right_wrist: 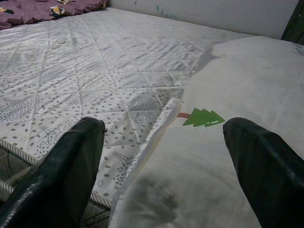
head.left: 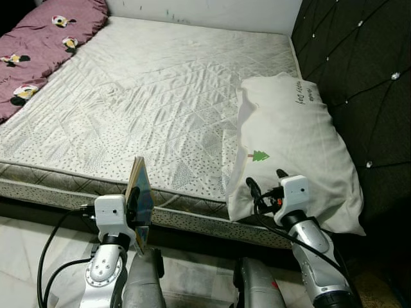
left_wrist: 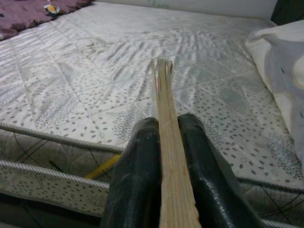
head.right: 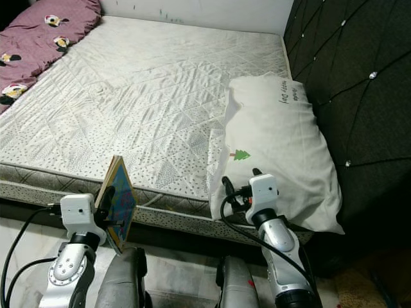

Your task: Clean up the room

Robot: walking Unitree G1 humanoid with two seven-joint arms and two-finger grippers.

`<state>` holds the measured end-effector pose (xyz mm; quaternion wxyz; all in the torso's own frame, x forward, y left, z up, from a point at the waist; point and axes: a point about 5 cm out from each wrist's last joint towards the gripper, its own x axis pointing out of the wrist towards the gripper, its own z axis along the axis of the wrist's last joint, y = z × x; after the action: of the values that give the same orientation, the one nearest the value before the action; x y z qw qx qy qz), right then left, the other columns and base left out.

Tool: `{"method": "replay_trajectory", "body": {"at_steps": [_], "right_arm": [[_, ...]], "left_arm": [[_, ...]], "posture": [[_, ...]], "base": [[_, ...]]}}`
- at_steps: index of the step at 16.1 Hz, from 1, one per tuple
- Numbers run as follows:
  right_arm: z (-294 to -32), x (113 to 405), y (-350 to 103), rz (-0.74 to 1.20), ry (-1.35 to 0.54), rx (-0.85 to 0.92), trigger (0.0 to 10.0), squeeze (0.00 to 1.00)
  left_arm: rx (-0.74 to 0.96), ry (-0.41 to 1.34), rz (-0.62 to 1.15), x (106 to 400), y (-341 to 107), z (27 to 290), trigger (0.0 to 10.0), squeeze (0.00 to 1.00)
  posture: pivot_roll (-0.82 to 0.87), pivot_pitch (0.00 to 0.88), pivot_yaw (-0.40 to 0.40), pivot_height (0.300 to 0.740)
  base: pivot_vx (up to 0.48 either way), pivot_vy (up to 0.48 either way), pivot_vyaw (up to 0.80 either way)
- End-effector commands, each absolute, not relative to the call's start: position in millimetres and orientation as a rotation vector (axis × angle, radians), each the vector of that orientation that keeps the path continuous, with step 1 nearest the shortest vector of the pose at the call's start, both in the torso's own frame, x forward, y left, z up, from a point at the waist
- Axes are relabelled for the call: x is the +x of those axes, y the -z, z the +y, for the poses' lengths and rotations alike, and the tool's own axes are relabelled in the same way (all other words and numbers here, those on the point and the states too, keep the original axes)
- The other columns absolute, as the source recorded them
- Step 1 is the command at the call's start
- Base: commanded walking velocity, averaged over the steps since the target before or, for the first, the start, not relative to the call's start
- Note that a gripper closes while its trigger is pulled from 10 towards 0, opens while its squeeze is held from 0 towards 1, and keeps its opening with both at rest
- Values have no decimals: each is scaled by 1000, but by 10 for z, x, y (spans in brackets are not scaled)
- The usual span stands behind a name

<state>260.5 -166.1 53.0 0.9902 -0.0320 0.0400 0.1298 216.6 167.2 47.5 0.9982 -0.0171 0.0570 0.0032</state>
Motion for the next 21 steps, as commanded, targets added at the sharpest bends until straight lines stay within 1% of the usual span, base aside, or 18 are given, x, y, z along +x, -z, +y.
{"method": "replay_trajectory", "body": {"at_steps": [1, 13, 17, 19, 21], "right_arm": [[-1701, 2626, -548, 75, -258, -71, 10000, 0], [-1678, 2629, -547, 77, -263, -72, 10000, 0], [-1696, 2618, -560, 82, -264, -69, 10000, 0], [-1746, 2583, -581, 105, -270, -52, 10000, 0], [-1809, 2558, -626, 105, -266, -57, 10000, 0]], "left_arm": [[-36, 6, 55, 2214, -587, 1670, 10000, 0], [-37, 13, 49, 2227, -598, 1672, 10000, 0], [-32, 4, 66, 2263, -590, 1678, 10000, 0], [-82, 17, 39, 2372, -692, 1708, 10000, 0], [-122, 54, -2, 2480, -790, 1701, 10000, 0]], "posture": [[-47, 0, -26, 630], [-47, 0, -24, 630], [-51, 0, -32, 630], [-57, 0, -49, 630], [-67, 0, -61, 609]], "base": [[262, 0, 0], [431, 0, 0], [0, 0, 0], [0, 0, 0], [0, 0, -238]]}}
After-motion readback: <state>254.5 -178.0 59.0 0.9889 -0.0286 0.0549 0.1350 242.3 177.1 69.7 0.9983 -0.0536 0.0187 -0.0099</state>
